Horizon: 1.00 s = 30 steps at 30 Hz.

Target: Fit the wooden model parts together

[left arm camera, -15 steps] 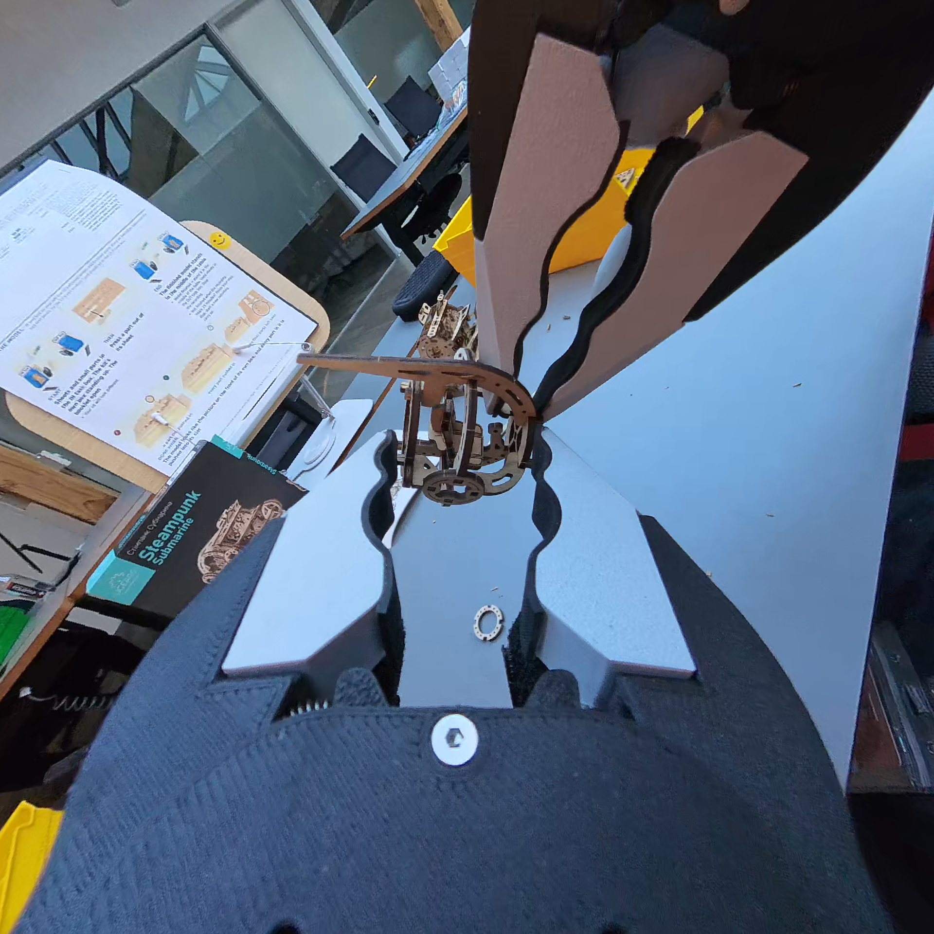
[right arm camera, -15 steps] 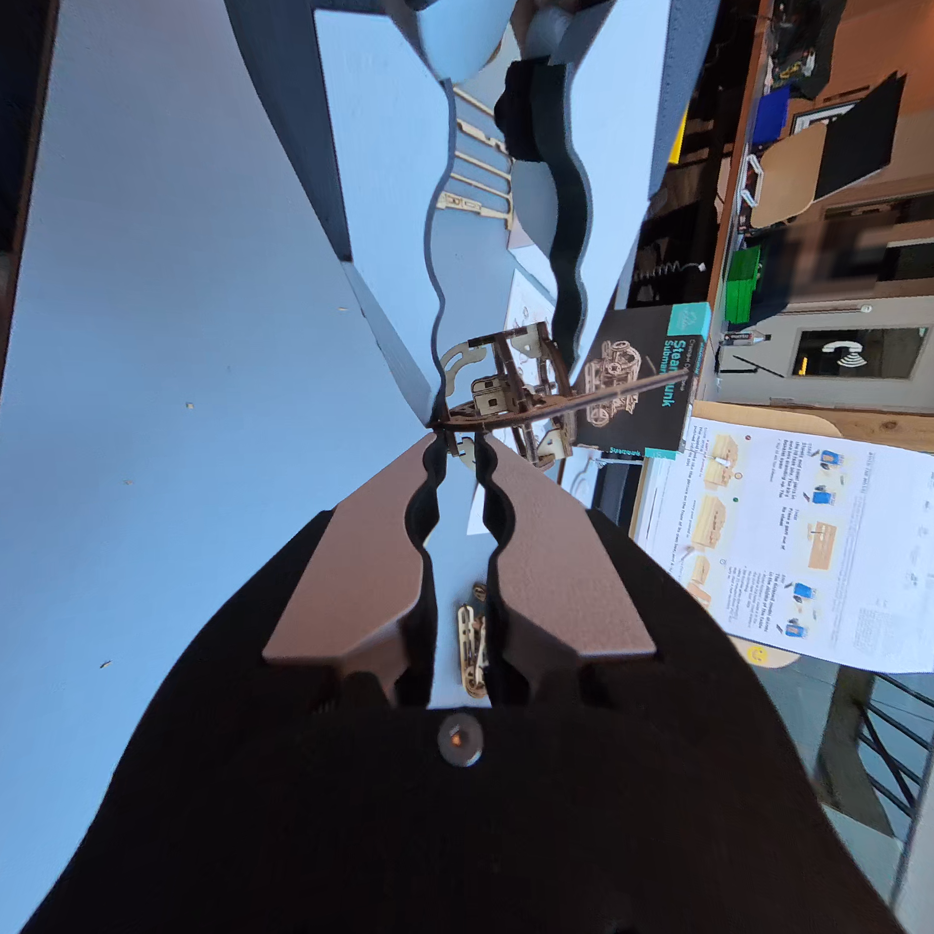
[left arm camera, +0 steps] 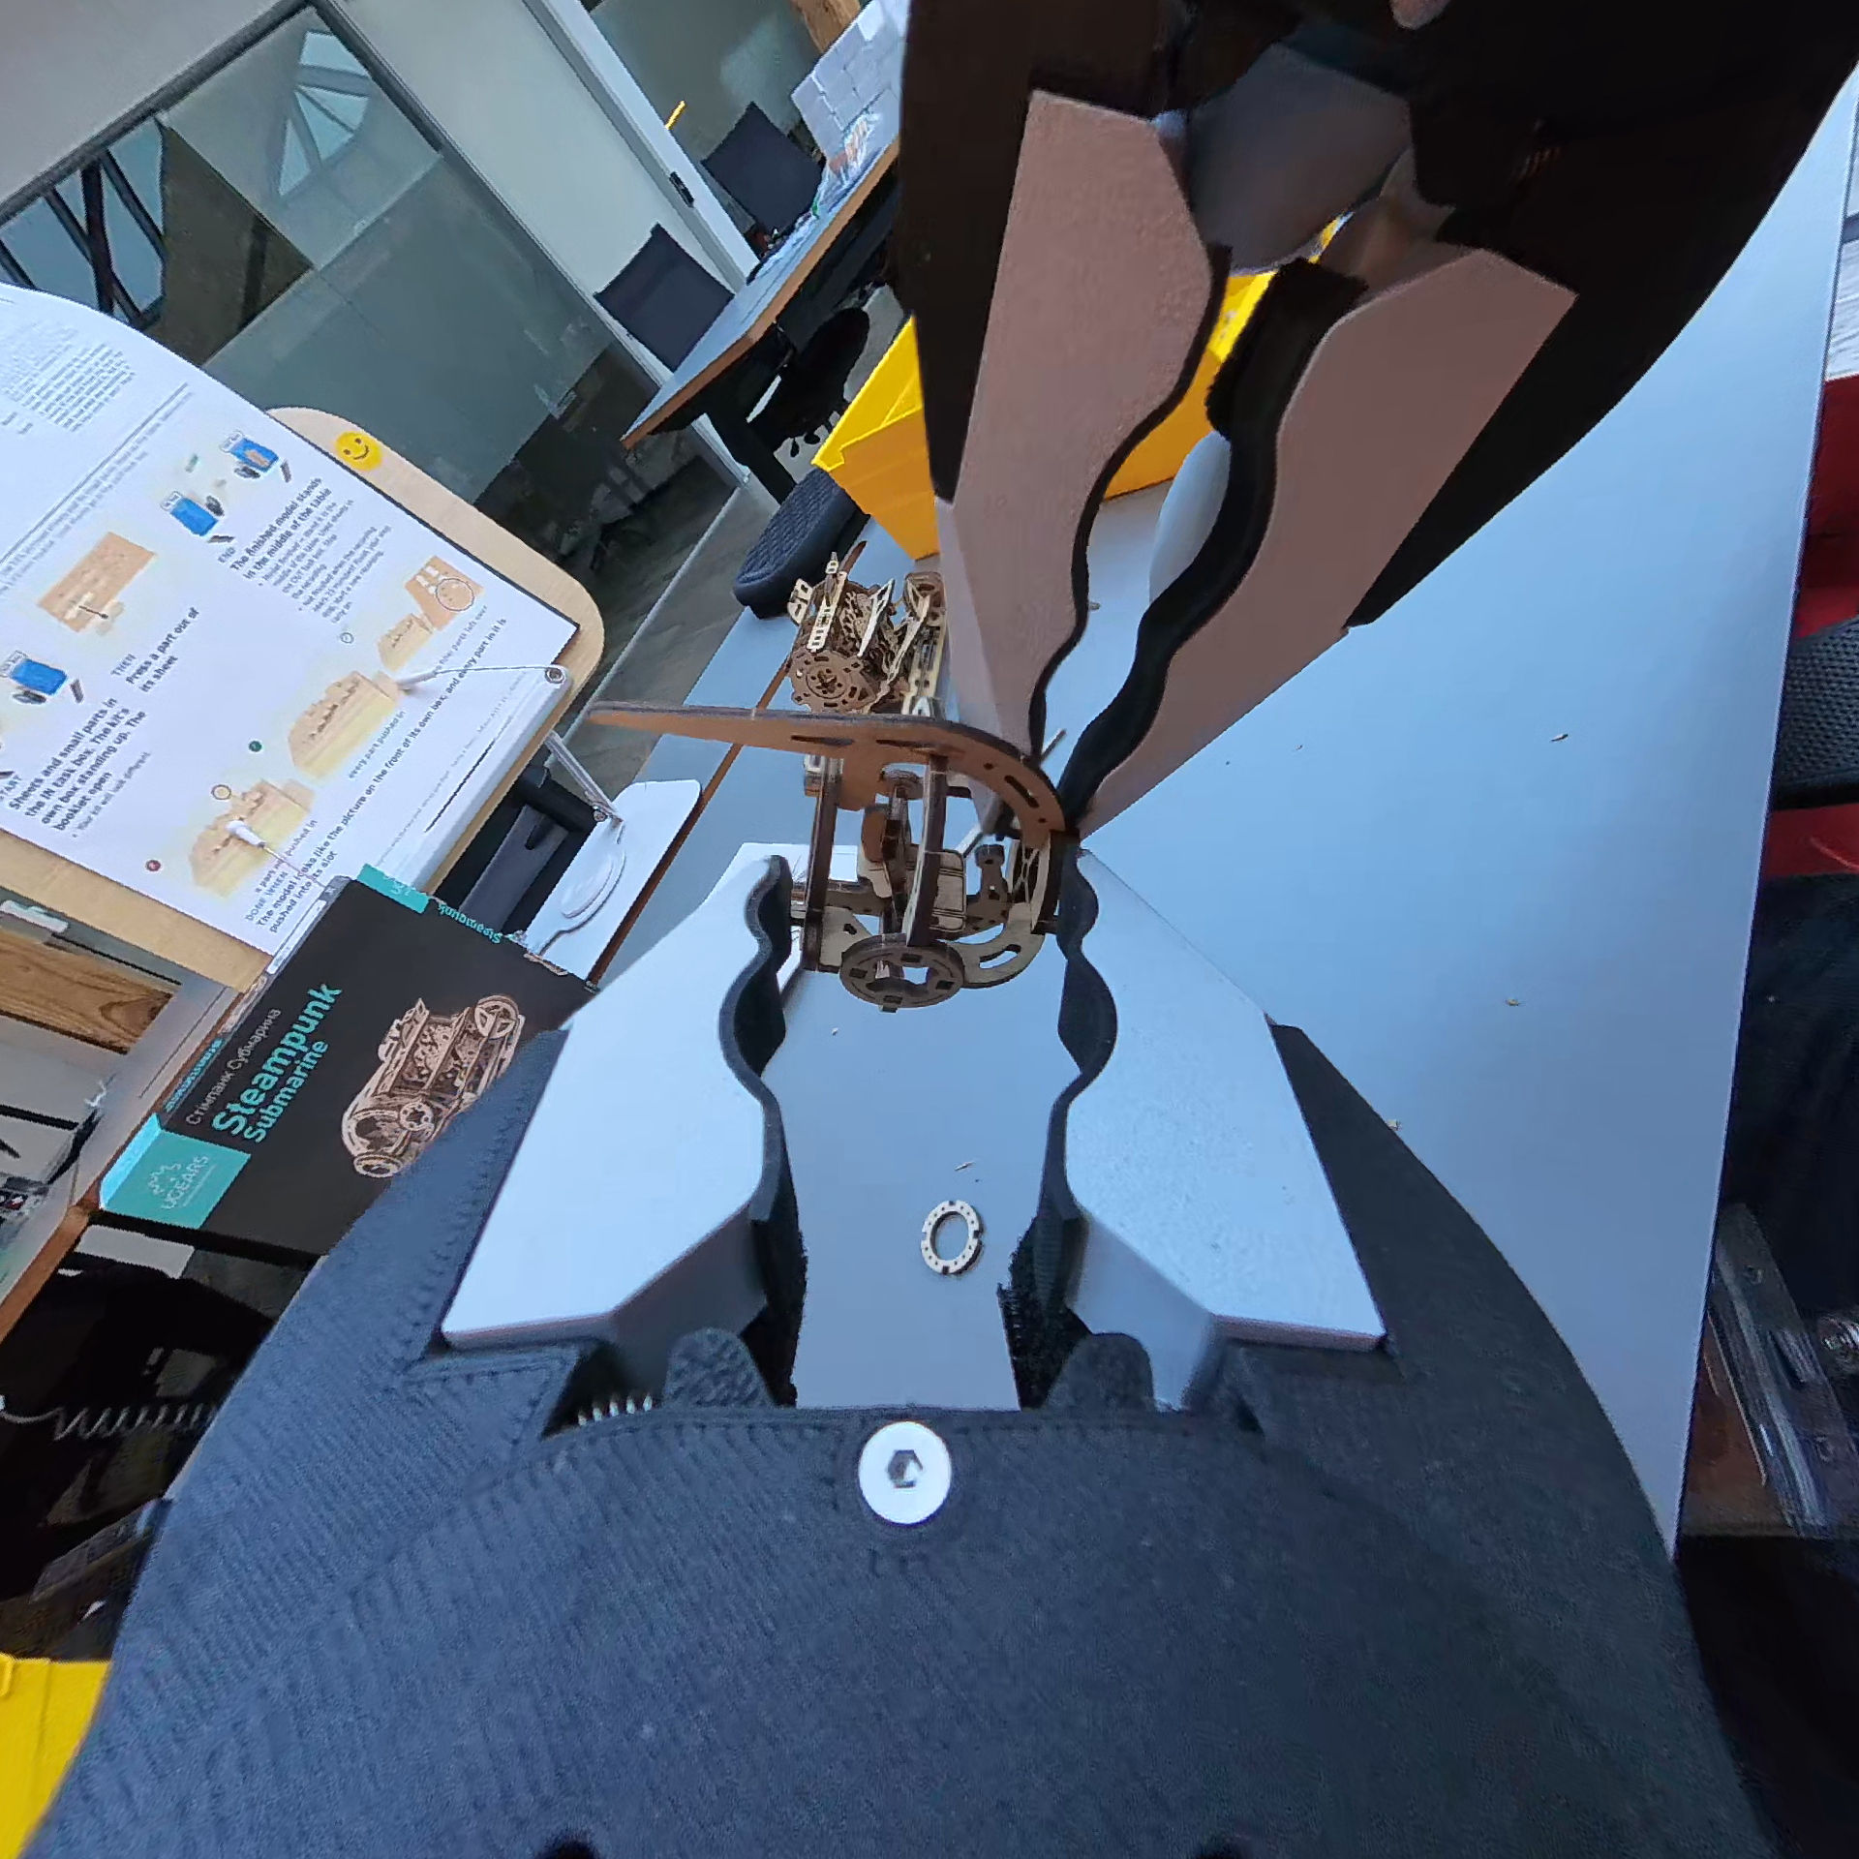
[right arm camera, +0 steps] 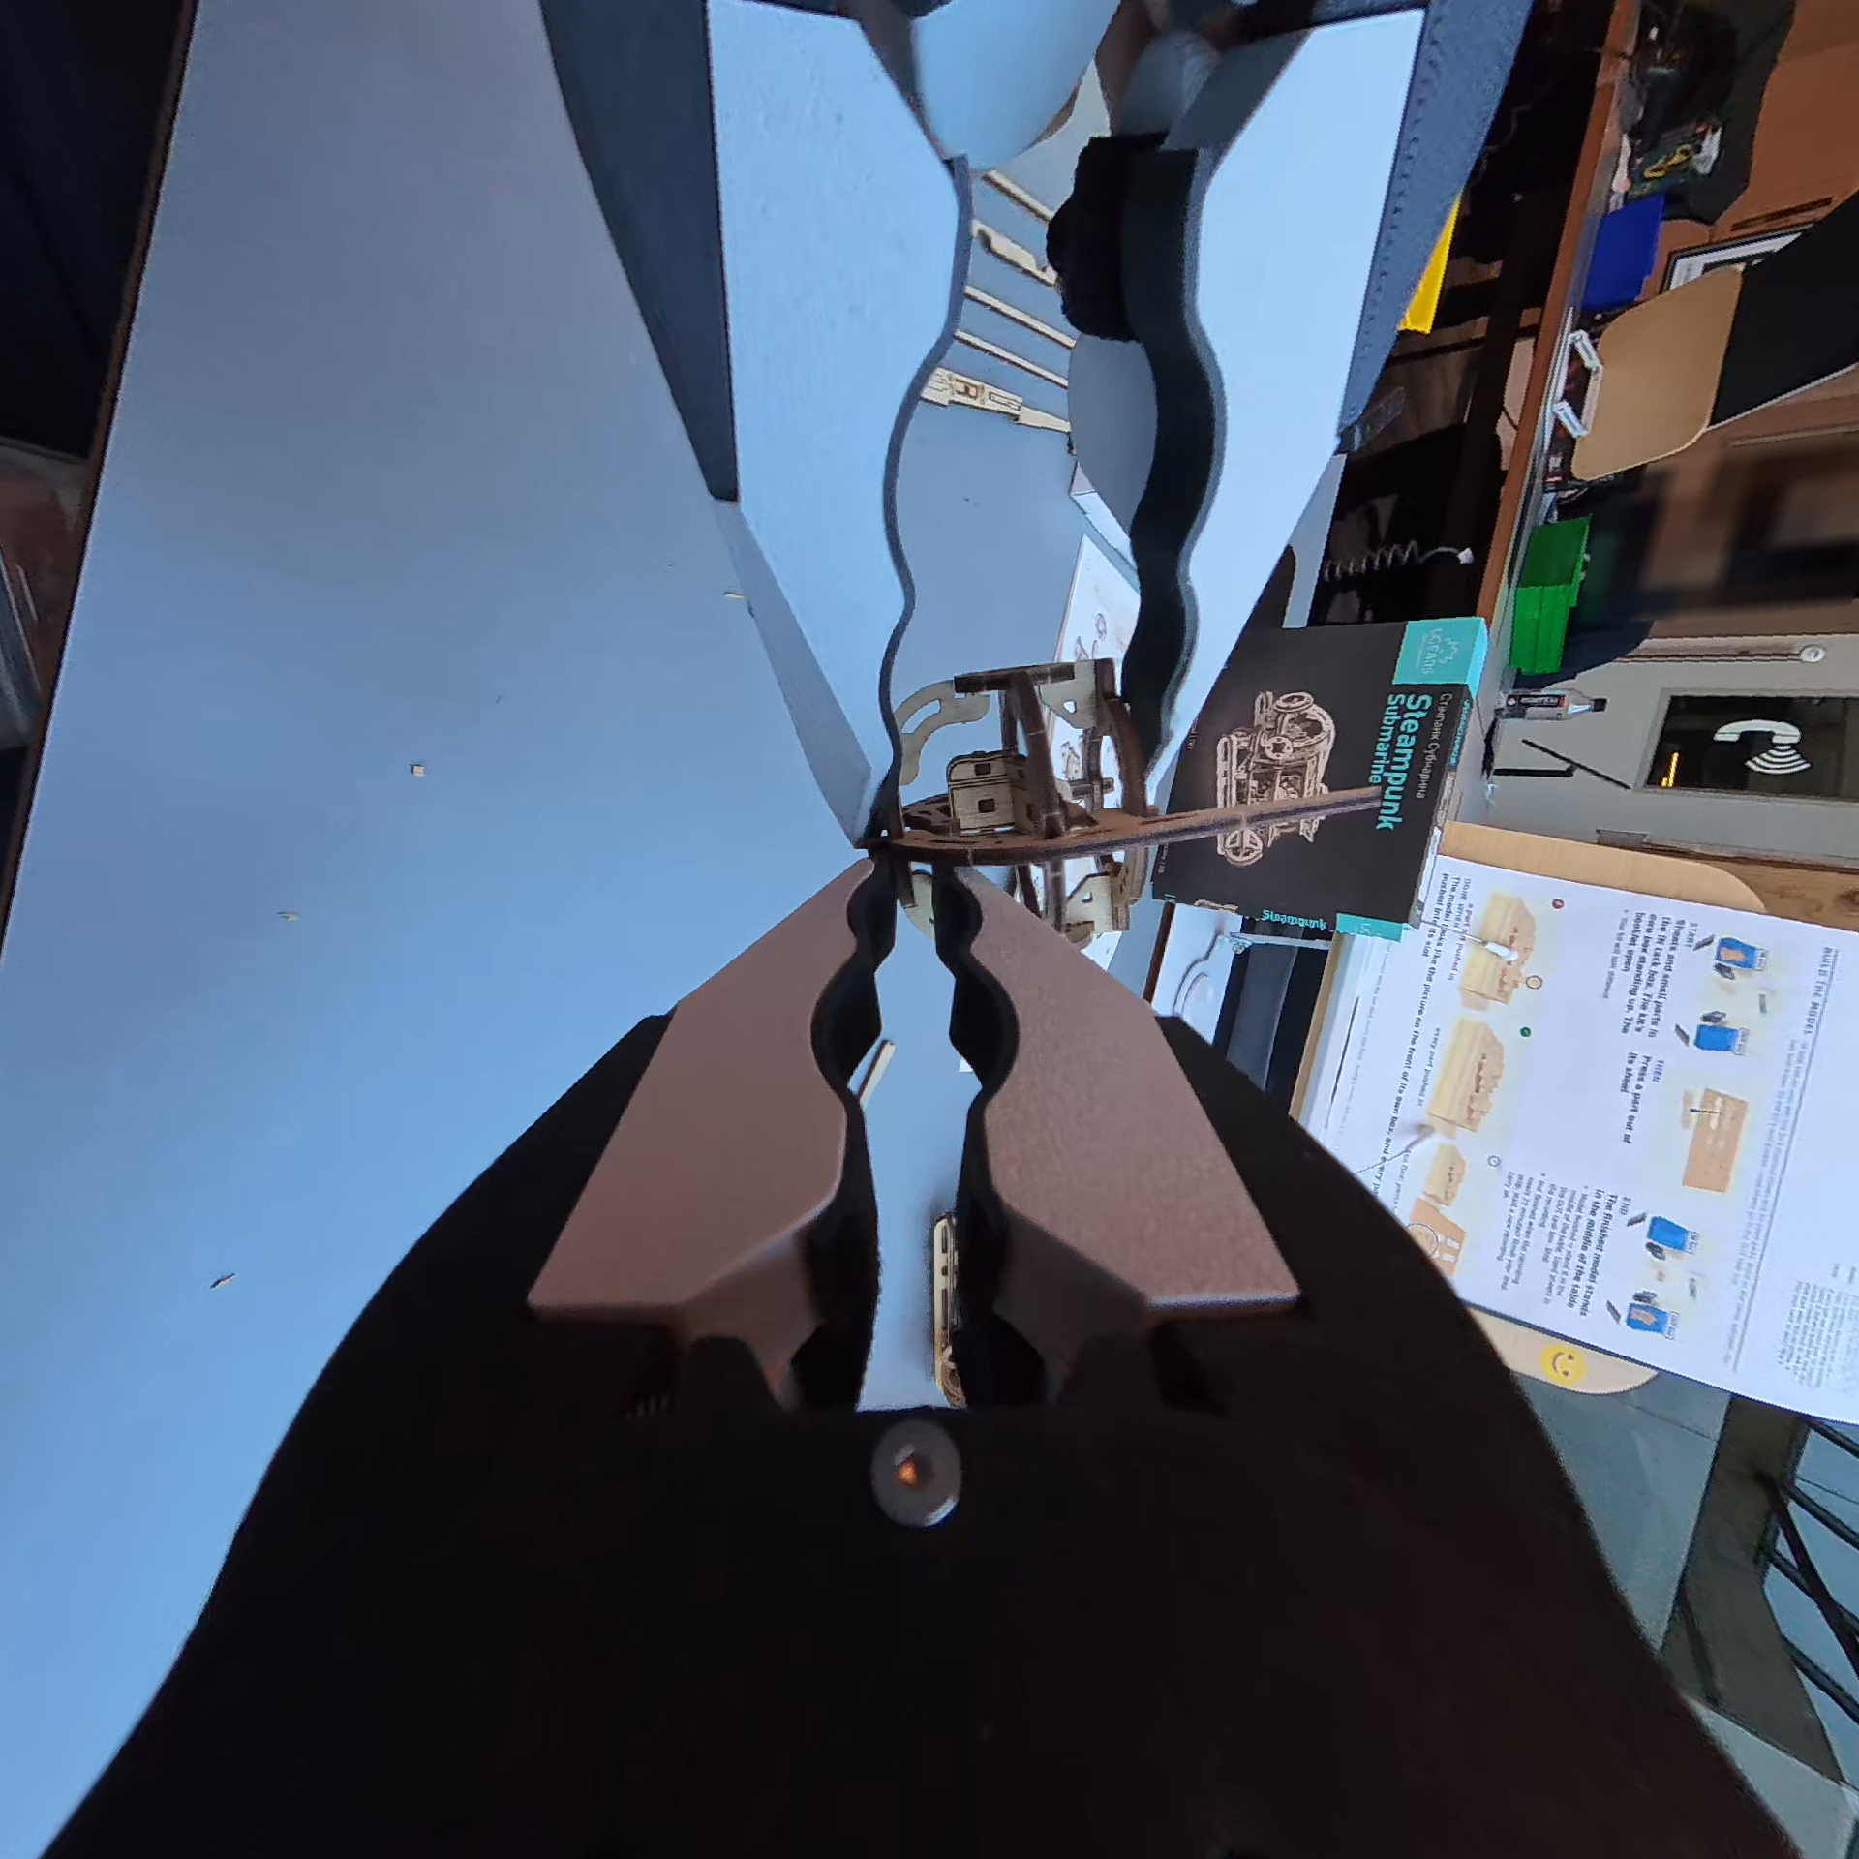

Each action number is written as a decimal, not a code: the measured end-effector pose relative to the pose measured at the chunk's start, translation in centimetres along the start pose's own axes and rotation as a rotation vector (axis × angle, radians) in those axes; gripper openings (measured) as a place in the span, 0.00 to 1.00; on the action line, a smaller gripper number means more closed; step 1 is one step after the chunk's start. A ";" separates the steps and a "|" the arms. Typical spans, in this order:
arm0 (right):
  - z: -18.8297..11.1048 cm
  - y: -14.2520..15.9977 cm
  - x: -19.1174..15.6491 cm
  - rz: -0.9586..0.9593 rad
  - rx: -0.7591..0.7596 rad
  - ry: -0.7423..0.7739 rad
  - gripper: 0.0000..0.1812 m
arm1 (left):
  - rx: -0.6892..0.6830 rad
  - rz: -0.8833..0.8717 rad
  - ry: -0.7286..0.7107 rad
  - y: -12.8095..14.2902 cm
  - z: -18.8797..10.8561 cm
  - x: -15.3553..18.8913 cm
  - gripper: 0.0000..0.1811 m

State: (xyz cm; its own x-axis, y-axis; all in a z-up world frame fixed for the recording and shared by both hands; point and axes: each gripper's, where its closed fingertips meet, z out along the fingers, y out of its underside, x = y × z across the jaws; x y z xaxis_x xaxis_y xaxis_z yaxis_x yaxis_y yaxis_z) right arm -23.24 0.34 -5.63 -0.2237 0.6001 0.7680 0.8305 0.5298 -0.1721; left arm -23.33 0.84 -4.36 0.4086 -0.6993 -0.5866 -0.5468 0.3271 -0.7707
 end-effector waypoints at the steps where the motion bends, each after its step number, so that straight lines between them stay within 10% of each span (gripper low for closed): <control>1: 0.1 0.0 -0.1 0.004 -0.004 -0.006 0.03 | -0.002 -0.003 0.006 0.1 0.1 0.1 0.29; 18: -1.6 -1.1 0.4 0.106 0.282 0.033 0.11 | 0.074 -0.120 0.077 0.1 -1.1 -0.2 0.29; 30: 0.0 -1.1 -1.0 0.111 0.195 -0.072 0.05 | -0.004 -0.019 0.100 0.5 -0.4 0.9 0.29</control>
State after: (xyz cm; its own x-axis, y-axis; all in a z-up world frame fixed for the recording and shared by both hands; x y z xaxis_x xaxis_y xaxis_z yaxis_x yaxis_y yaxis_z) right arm -23.87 -0.86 -6.21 -0.1785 0.6986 0.6929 0.7390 0.5601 -0.3743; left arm -23.54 0.08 -5.20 0.3438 -0.7653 -0.5441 -0.5427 0.3109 -0.7803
